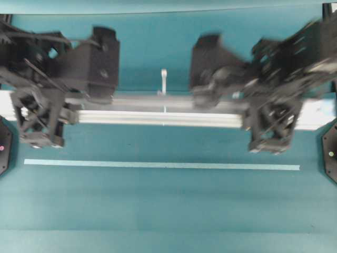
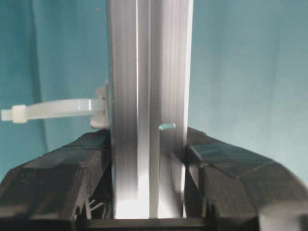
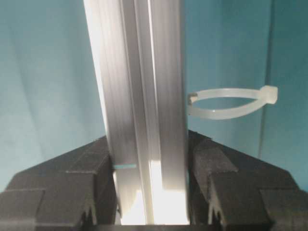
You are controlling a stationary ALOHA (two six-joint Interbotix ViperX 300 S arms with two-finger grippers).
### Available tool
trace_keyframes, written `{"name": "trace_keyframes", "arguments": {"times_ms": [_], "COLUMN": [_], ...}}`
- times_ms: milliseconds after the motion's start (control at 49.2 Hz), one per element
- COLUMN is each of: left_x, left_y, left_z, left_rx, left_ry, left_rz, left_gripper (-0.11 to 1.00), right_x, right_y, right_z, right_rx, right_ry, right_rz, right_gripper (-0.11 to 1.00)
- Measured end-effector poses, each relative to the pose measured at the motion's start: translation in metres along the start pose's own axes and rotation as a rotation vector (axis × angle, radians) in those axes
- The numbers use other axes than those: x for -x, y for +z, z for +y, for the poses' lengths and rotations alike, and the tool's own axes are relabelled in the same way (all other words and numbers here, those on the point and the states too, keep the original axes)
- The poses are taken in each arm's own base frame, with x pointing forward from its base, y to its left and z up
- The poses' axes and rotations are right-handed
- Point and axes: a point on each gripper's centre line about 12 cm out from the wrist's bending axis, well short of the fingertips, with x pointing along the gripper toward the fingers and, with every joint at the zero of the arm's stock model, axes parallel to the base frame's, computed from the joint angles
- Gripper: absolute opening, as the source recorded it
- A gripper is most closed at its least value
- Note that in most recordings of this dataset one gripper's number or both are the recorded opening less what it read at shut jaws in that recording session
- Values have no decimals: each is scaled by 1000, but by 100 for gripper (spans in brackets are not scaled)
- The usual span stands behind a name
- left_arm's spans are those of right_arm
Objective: Lift the large metal rail with both hands.
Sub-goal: 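Raise the gripped rail upward with both grippers together, then lower the rail back onto the table with both grippers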
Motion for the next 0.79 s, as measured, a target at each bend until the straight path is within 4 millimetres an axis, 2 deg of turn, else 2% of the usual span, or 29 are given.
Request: {"name": "trace_keyframes", "arguments": {"times_ms": [203,467,792], "left_x": [-61,-108,-160], "left_y": [-16,-31,-44], "left_z": [-2,-3,-4], "left_rx": [-2,-14,-14], "left_ry": [-1,-4,-6], "left_rz": [0,4,3], "left_gripper": [36,36,36], "right_x": [-48,-111,-158], "right_y": [-7,-17,-19], "right_z": [-2,-1,-2], "right_rx": [6,16,18], "right_ry": [-2,0,1], "right_rz": [0,-32,-54], "right_gripper": [39,39,39]}}
